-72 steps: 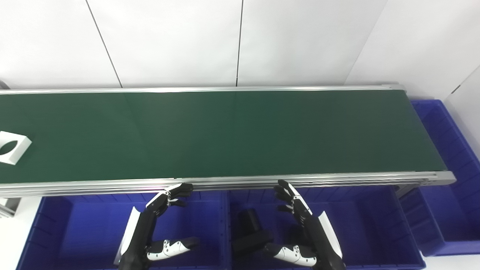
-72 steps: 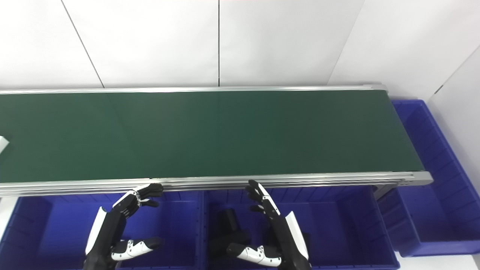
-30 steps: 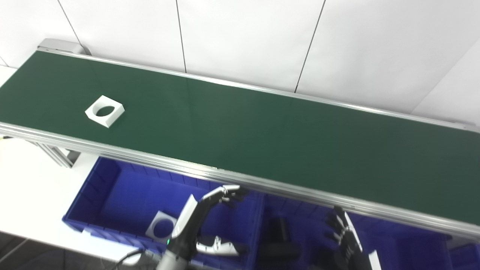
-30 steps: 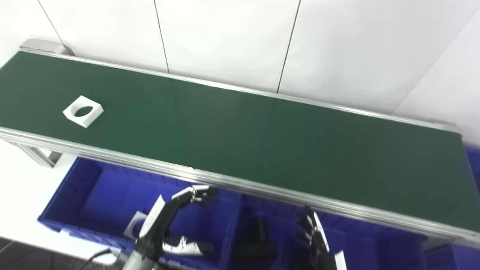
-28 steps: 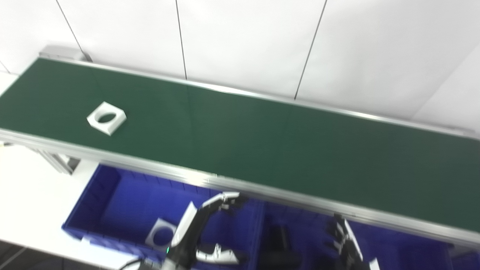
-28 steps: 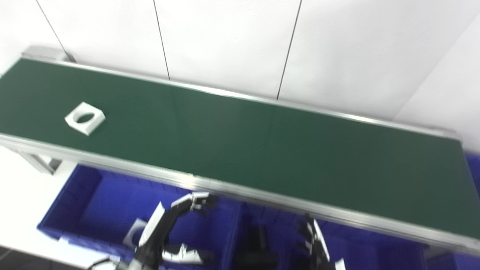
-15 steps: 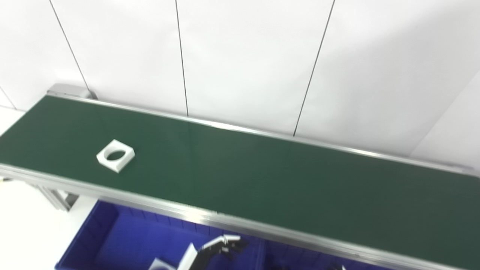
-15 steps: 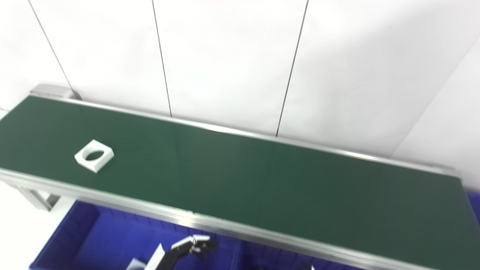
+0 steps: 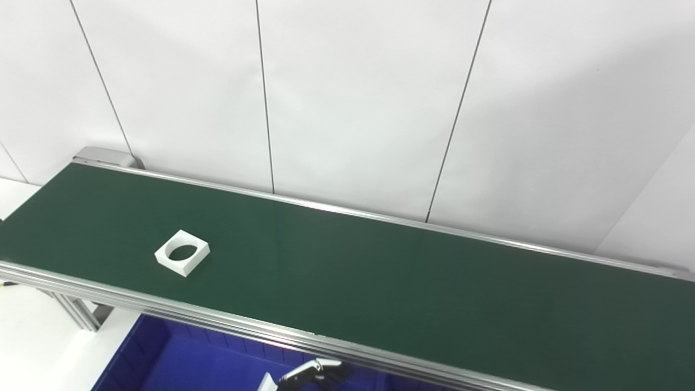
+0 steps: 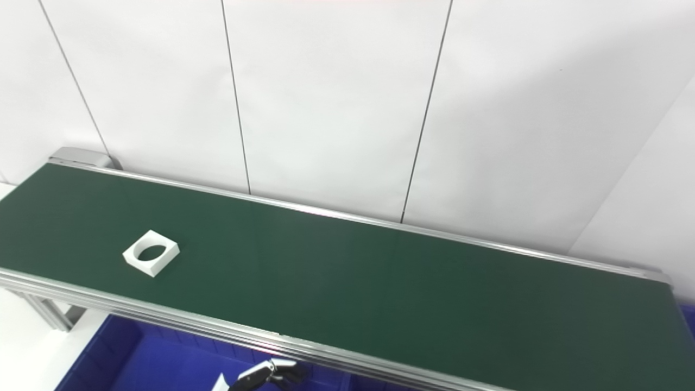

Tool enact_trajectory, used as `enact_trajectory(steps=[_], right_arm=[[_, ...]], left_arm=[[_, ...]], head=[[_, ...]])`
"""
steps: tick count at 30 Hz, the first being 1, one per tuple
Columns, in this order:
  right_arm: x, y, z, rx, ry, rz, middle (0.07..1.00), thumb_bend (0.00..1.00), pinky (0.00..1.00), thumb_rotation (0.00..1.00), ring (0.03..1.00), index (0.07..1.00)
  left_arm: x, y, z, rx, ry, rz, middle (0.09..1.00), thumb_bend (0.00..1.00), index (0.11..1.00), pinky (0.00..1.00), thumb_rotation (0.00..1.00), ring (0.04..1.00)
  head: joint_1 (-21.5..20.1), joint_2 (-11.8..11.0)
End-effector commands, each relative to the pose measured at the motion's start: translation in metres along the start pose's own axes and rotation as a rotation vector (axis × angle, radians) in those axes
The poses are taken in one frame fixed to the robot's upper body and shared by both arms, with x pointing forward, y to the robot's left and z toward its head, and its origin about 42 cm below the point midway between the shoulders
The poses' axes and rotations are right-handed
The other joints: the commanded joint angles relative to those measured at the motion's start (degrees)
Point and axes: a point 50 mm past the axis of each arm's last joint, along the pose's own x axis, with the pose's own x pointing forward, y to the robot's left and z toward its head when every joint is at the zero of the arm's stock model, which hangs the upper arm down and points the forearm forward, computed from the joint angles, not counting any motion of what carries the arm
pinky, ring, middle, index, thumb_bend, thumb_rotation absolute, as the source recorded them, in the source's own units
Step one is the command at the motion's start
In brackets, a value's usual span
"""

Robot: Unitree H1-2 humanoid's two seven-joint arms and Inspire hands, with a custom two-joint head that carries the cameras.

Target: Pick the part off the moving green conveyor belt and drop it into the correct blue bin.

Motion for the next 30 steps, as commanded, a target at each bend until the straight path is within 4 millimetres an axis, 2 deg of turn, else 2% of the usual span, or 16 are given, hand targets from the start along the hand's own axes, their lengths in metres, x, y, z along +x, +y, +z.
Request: enact_trajectory(steps=[1,6,11,16,22,26,29,30], right_arm=[[0.004,-0.005,0.008,0.013,-0.079,-0.023,0.891,0.90,0.73,0.52,0.860,0.937],[0.008,-0.005,0.005,0.013,-0.078,-0.026,0.893,0.90,0.76,0.51,0.858,0.938],[0.011,-0.005,0.004,0.015,-0.081,-0.028,0.892,0.89,0.75,0.51,0.858,0.938],[0.012,-0.005,0.006,0.012,-0.089,-0.025,0.891,0.90,0.75,0.50,0.870,0.939],[0.013,-0.006,0.010,0.012,-0.103,-0.021,0.891,0.91,0.74,0.51,0.875,0.935],[0.014,-0.007,0.010,0.004,-0.104,-0.023,0.886,0.90,0.73,0.51,0.865,0.929],[0.014,-0.007,0.012,0.015,-0.110,-0.020,0.895,0.90,0.72,0.51,0.871,0.929],[0.014,-0.007,0.013,0.015,-0.112,-0.020,0.895,0.90,0.72,0.51,0.870,0.928]], left_arm=[[0.024,0.015,0.018,-0.026,-0.110,0.040,0.701,0.96,0.679,0.54,0.51,0.650],[0.057,0.045,0.040,-0.019,-0.225,0.071,0.758,0.96,0.750,0.65,0.40,0.727],[0.085,0.071,0.049,0.012,-0.280,0.061,0.811,0.98,0.795,0.68,0.33,0.783],[0.108,0.099,0.053,0.069,-0.311,0.053,0.870,1.00,0.849,0.74,0.36,0.847],[0.125,0.125,0.060,0.177,-0.308,0.055,0.919,0.98,0.900,0.78,0.41,0.891],[0.136,0.146,0.062,0.245,-0.261,0.034,0.954,0.95,0.930,0.87,0.40,0.952],[0.148,0.164,0.059,0.304,-0.232,0.009,0.982,0.93,0.958,0.94,0.38,0.978],[0.151,0.169,0.058,0.317,-0.225,0.001,0.984,0.93,0.960,0.94,0.38,0.980]], head=[[0.2,-0.1],[0.2,0.2],[0.4,0.2],[0.1,1.2],[-0.9,2.6],[-1.5,3.3],[-3.5,5.2],[-3.5,5.2]])
